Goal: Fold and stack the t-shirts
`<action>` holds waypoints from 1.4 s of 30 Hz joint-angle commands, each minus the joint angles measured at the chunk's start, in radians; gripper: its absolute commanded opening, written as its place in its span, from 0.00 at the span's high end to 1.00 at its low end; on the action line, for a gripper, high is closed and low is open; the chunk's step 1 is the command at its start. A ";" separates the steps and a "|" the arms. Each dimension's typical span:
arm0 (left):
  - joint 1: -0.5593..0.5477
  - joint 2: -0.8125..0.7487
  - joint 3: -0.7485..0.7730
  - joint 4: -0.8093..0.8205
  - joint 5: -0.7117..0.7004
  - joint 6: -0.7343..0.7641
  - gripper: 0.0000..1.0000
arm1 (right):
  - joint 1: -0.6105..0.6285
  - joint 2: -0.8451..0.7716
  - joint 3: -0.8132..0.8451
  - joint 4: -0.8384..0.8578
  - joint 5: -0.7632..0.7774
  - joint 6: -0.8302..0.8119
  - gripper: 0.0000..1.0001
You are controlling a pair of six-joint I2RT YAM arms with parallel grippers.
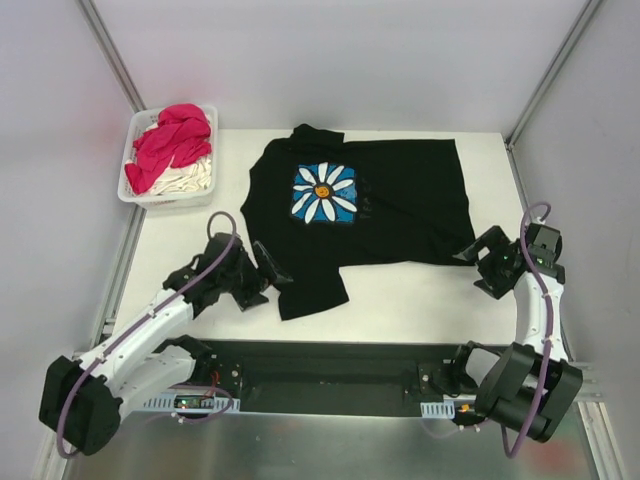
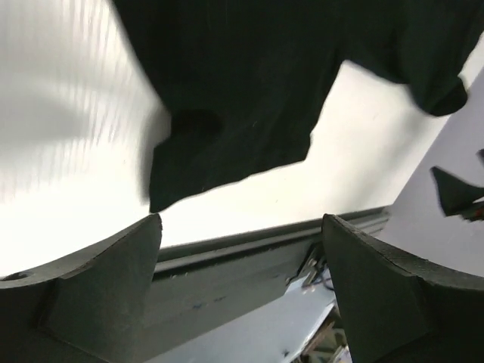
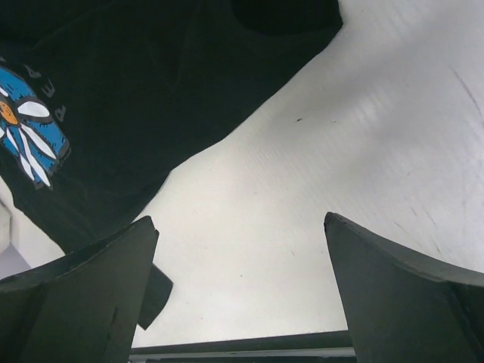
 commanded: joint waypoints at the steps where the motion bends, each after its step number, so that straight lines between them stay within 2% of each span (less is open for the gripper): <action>1: -0.167 -0.043 -0.073 -0.096 -0.140 -0.213 0.17 | -0.013 -0.023 -0.003 -0.006 0.071 -0.041 0.04; 6: -0.336 0.019 -0.054 -0.121 -0.315 -0.330 0.25 | -0.013 0.063 0.030 0.022 0.062 -0.055 0.04; 10: -0.384 0.092 -0.034 -0.121 -0.380 -0.384 0.32 | -0.013 0.077 0.041 0.057 0.034 -0.015 0.04; 13: -0.399 0.110 -0.051 -0.121 -0.398 -0.416 0.36 | -0.013 0.063 0.043 0.059 0.057 -0.004 0.04; 14: -0.399 0.112 -0.057 -0.119 -0.397 -0.421 0.41 | -0.013 0.061 0.044 0.057 0.060 -0.002 0.04; 17: -0.402 0.107 -0.073 -0.112 -0.409 -0.435 0.45 | -0.013 0.060 0.043 0.056 0.066 -0.001 0.04; 21: -0.408 0.105 -0.119 -0.049 -0.426 -0.438 0.50 | -0.013 0.064 0.030 0.066 0.088 -0.001 0.01; 24: -0.408 0.124 -0.148 0.028 -0.387 -0.442 0.53 | -0.013 0.069 0.030 0.065 0.086 -0.001 0.03; 30: -0.408 0.124 -0.159 0.028 -0.370 -0.447 0.55 | -0.014 0.075 0.037 0.068 0.119 0.013 0.04; 37: -0.421 0.170 -0.156 0.034 -0.380 -0.465 0.65 | -0.020 0.091 0.026 0.080 0.114 0.002 0.04; 39: -0.422 0.170 -0.159 0.035 -0.387 -0.467 0.71 | -0.025 0.098 0.026 0.085 0.116 0.001 0.04; 41: -0.422 0.170 -0.162 0.034 -0.386 -0.468 0.87 | -0.034 0.117 0.024 0.092 0.100 0.001 0.04; 42: -0.421 0.165 -0.166 0.035 -0.384 -0.473 0.89 | -0.036 0.124 0.023 0.103 0.096 0.005 0.04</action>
